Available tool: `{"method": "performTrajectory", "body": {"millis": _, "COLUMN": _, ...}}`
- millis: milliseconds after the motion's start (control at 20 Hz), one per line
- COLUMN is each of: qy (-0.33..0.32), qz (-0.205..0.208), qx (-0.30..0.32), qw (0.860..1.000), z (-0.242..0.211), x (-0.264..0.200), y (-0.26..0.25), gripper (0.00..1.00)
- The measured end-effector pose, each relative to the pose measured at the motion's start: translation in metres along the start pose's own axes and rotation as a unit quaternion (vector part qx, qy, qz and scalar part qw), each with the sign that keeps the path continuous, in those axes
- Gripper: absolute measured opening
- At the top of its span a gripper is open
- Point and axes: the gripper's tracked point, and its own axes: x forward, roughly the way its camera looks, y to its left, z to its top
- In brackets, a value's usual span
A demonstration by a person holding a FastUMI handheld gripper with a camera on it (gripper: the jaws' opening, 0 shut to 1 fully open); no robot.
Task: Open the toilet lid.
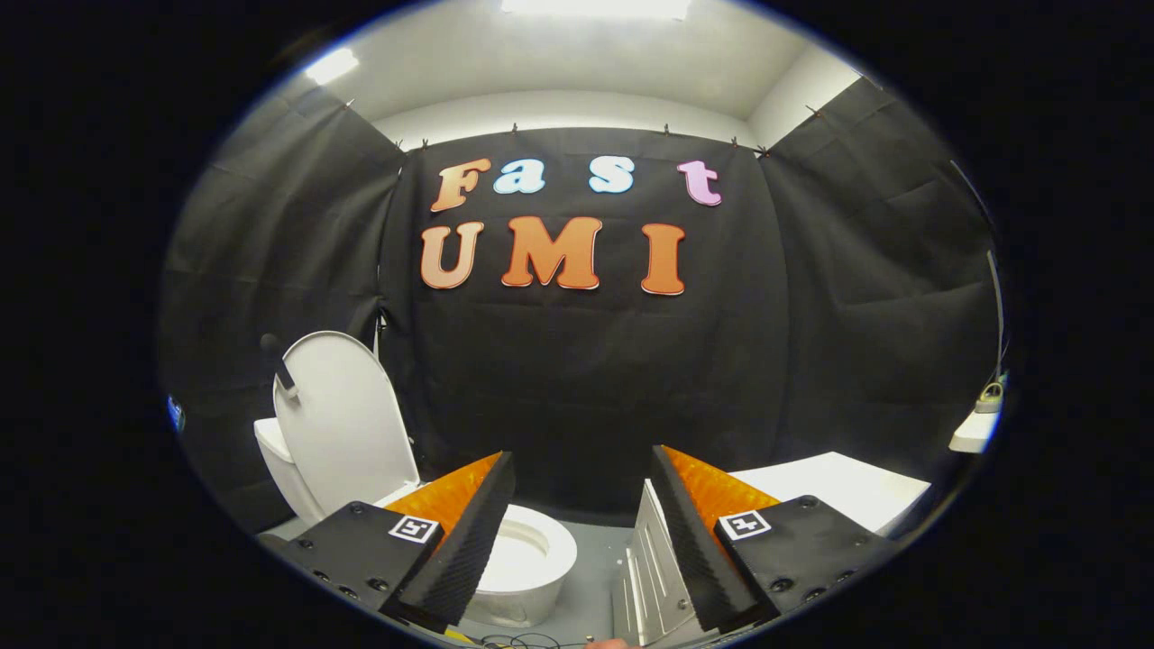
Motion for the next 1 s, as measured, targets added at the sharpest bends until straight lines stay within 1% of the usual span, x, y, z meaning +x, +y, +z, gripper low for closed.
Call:
{"method": "performTrajectory", "body": {"millis": 100, "qy": -0.001, "qz": -0.006, "qx": 0.000, "qw": 1.000, "z": -0.011, "x": -0.006, "y": -0.004, "gripper": 0.97}}
{"method": "performTrajectory", "body": {"millis": 200, "qy": -0.004, "qz": -0.017, "qx": 0.014, "qw": 1.000, "z": -0.018, "x": -0.011, "y": -0.011, "gripper": 0.97}}
{"method": "performTrajectory", "body": {"millis": 500, "qy": 0.012, "qz": -0.027, "qx": 0.040, "qw": 0.999, "z": -0.037, "x": -0.009, "y": -0.021, "gripper": 0.97}}
{"method": "performTrajectory", "body": {"millis": 800, "qy": 0.002, "qz": -0.045, "qx": 0.016, "qw": 0.999, "z": -0.033, "x": -0.010, "y": -0.033, "gripper": 0.97}}
{"method": "performTrajectory", "body": {"millis": 1000, "qy": 0.000, "qz": -0.042, "qx": 0.011, "qw": 0.999, "z": -0.033, "x": -0.010, "y": -0.029, "gripper": 0.97}}
